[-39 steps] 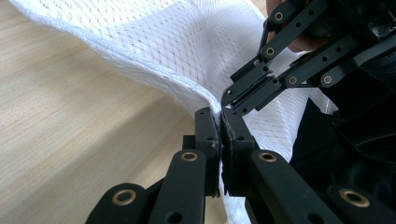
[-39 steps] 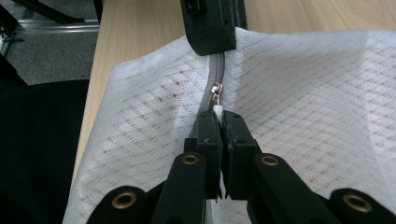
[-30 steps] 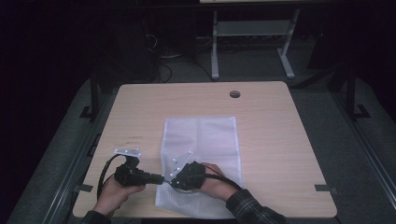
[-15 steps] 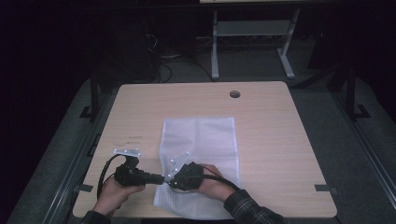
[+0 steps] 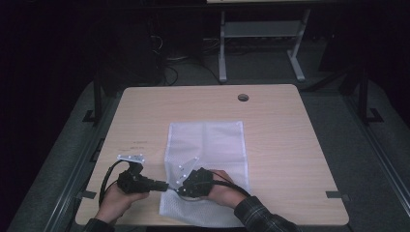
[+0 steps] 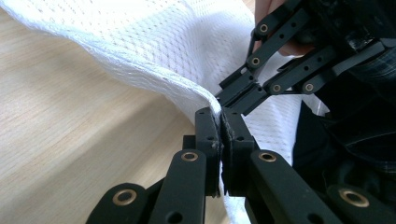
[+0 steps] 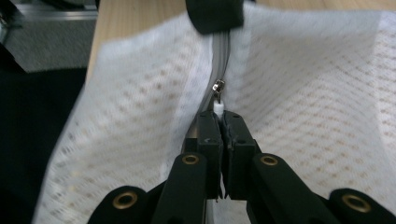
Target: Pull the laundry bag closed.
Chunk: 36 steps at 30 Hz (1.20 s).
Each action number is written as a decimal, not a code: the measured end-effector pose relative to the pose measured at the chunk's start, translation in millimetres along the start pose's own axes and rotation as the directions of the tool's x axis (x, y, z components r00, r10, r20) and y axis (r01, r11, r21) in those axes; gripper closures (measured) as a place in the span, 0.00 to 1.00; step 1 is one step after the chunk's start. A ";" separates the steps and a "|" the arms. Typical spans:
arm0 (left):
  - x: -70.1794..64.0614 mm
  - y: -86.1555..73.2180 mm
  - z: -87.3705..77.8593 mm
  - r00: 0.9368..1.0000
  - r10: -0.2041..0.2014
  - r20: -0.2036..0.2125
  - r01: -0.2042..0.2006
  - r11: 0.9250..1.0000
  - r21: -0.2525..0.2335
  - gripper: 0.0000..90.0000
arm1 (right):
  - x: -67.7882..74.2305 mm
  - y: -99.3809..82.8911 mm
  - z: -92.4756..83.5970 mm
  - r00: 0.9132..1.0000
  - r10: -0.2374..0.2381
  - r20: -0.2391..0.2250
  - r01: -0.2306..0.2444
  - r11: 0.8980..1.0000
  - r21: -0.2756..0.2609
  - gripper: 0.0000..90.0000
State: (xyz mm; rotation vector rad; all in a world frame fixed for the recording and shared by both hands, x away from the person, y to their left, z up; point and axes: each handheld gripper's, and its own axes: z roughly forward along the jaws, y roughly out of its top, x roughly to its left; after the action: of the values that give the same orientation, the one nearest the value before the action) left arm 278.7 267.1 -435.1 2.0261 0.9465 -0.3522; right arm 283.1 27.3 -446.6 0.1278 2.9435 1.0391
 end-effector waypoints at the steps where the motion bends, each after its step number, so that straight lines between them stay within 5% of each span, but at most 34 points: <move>1: 0.0 0.0 0.0 1.000 0.000 0.000 0.000 1.000 0.000 0.96 | -0.5 -1.0 -0.7 1.000 -0.001 0.002 0.001 1.000 0.003 0.97; 36: 0.3 -0.9 -2.7 1.000 0.005 -0.019 -0.004 1.000 0.010 0.96 | -0.4 -23.4 -21.6 0.999 0.031 0.025 -0.032 0.998 0.053 0.97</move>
State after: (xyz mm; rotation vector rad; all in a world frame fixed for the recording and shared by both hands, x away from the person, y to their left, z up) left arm 278.0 269.8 -434.2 2.0440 0.9537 -0.3363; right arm 280.9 -4.3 -444.4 0.1862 2.9578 0.9564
